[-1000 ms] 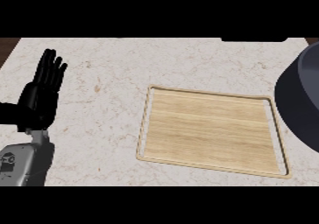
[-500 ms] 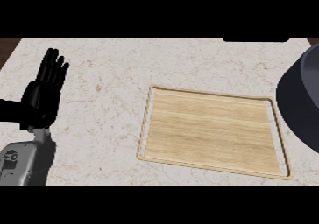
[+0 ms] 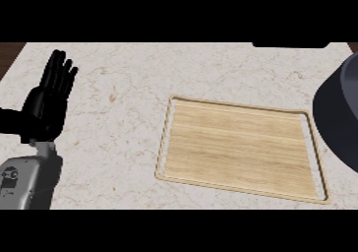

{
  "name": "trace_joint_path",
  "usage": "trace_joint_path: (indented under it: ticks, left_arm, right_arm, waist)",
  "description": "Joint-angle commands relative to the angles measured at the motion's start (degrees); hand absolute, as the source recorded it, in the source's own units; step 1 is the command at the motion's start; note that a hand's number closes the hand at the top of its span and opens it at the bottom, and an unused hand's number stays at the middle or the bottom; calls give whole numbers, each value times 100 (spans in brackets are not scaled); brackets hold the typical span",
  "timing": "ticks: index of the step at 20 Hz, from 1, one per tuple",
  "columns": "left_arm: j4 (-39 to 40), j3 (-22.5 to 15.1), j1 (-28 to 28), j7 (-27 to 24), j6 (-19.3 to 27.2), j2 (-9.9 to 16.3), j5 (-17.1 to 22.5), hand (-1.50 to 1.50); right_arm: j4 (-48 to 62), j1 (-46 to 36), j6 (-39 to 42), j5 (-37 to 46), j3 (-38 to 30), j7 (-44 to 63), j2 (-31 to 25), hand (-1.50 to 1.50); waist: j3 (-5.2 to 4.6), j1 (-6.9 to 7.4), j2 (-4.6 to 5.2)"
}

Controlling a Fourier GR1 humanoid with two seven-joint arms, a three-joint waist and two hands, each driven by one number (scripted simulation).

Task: Pick the tomato from the tray and place it in the pot

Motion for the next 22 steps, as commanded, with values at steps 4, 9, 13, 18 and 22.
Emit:
trace_joint_path:
  ticks: [4, 9, 13, 18, 22]
  left_arm:
    - [89, -46, -258, 113, 220, -68, -190, 0]
    - [182, 83, 133, -256, -4, -38, -55, 0]
    - [118, 78, -29, -15, 30, -46, -5, 0]
    - [241, 122, 79, -281, -72, 3, -33, 0]
    - [-240, -24, 36, 76, 85, -92, -76, 0]
  right_arm:
    - [997, -735, 166, -129, 68, -883, 76, -150]
    - [1121, -801, 724, -839, -433, -1063, 193, -150]
    - [1501, -945, 1527, -1335, -851, -514, -262, -150]
    - [2023, -1118, 2142, -1871, -1340, -326, -886, -150]
    - [2260, -946, 2115, -2177, -1606, -418, -1042, -150]
  waist:
    - [4, -33, 4]
    - [-5, -95, -21]
    - [-6, -148, -30]
    - [5, -82, 24]
    - [14, -44, 13]
